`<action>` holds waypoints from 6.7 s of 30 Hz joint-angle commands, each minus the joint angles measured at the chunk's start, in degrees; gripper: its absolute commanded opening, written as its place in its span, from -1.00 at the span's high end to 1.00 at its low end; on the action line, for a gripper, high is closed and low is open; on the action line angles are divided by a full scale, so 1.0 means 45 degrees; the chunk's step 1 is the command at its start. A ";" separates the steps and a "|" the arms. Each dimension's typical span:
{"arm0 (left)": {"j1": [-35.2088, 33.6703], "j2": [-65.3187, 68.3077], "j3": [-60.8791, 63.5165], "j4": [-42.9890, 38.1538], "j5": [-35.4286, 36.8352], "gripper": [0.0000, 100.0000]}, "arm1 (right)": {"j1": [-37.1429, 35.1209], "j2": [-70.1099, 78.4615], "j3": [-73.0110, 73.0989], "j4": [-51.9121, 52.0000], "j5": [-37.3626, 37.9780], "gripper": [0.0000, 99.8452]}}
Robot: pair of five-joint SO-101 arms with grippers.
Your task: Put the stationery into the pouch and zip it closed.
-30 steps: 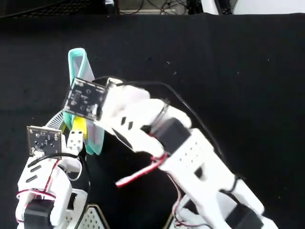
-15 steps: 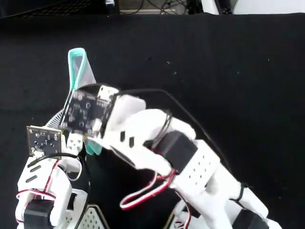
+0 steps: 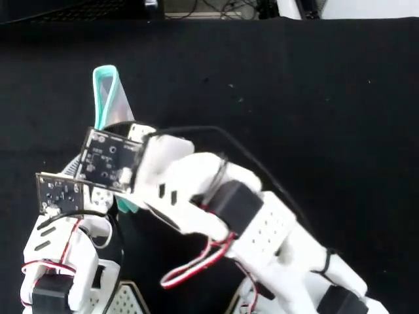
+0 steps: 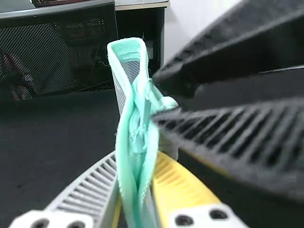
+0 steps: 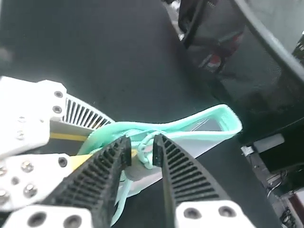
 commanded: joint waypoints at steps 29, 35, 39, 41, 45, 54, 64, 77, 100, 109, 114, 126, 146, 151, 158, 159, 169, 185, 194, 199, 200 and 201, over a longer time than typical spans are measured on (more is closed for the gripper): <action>-0.1026 0.0020 -0.0361 -0.0313 -0.0117 0.94 | 0.0332 -0.0322 -0.0029 -0.0742 -0.0078 0.72; -0.0987 0.0020 -0.0361 -0.0313 0.0391 0.94 | -0.0254 -0.0303 -0.0029 -0.0762 -0.0567 0.72; -0.0674 0.0020 -0.0381 -0.0313 0.0703 0.94 | -0.0410 -0.0322 -0.0029 -0.0762 -0.0527 0.72; -0.0674 0.0020 -0.0381 -0.0313 0.0723 0.94 | -0.0410 -0.0322 -0.0029 -0.0762 -0.0527 0.72; -0.0674 0.0020 -0.0381 -0.0274 0.0742 0.94 | -0.0410 -0.0303 -0.0029 -0.0762 -0.0508 0.72; 0.0479 0.0020 -0.0381 0.0117 0.0742 0.94 | 0.0977 0.0088 0.0830 -0.2637 -0.0625 0.72; 0.0596 0.0020 -0.0381 0.0098 0.0703 0.94 | 0.0977 -0.0127 0.0869 -0.2735 -0.0625 0.98; 0.0596 0.0020 -0.0381 0.0117 0.0684 0.94 | 0.1211 -0.0147 0.0869 -0.2716 -0.0606 0.97; 0.0576 0.0020 -0.0381 0.0234 0.0078 0.94 | 0.1250 0.1788 0.0498 -0.2559 -0.0527 0.72; 0.0576 0.0020 -0.0381 0.0293 0.0078 0.94 | 0.1250 0.1846 0.0381 -0.2657 -0.0488 0.97; 0.0576 0.0020 -0.0381 0.0293 0.0078 0.94 | 0.1407 0.1846 0.0303 -0.2657 -0.0488 0.98; 0.0576 0.0020 -0.0381 0.0293 0.0059 0.94 | 0.2501 0.1846 0.0381 -0.3243 -0.0527 0.98; -0.0361 0.0020 -0.0518 0.0274 0.0117 0.94 | 0.0821 0.1143 -0.1221 0.0430 -0.0488 0.58; -0.0342 0.0020 -0.0576 0.0293 0.0137 0.94 | 0.0762 0.1143 -0.1221 0.0430 -0.0488 0.58; -0.0303 0.0020 -0.0459 0.0313 0.0156 0.94 | 0.0039 0.0889 -0.1221 0.0469 -0.0586 0.58; -0.0303 0.0020 -0.0459 0.0313 0.0156 0.94 | -0.0098 0.0772 -0.1201 0.0469 -0.0586 0.58; 0.0635 0.0020 -0.0537 0.0684 0.0176 0.94 | 0.0274 -0.0049 0.0029 -0.0996 -0.0527 0.69; 0.1045 0.0020 -0.0557 0.0840 0.0176 0.94 | 0.0899 0.0557 0.0147 -0.1582 -0.0527 0.83; 0.0928 0.0020 -0.0596 0.0840 0.0117 0.94 | 0.1641 0.0518 0.0107 -0.1758 -0.0488 0.97; 0.0928 0.0020 -0.0772 0.0860 0.0078 0.94 | 0.2286 0.0557 0.0107 -0.1915 -0.0488 0.97; 0.0928 0.0020 -0.0811 0.0860 0.0059 0.94 | 0.2286 0.0557 0.0127 -0.1915 -0.0488 0.97; 0.0928 0.0020 -0.0811 0.0860 0.0059 0.94 | 0.2266 0.0576 0.0147 -0.1915 -0.0488 0.97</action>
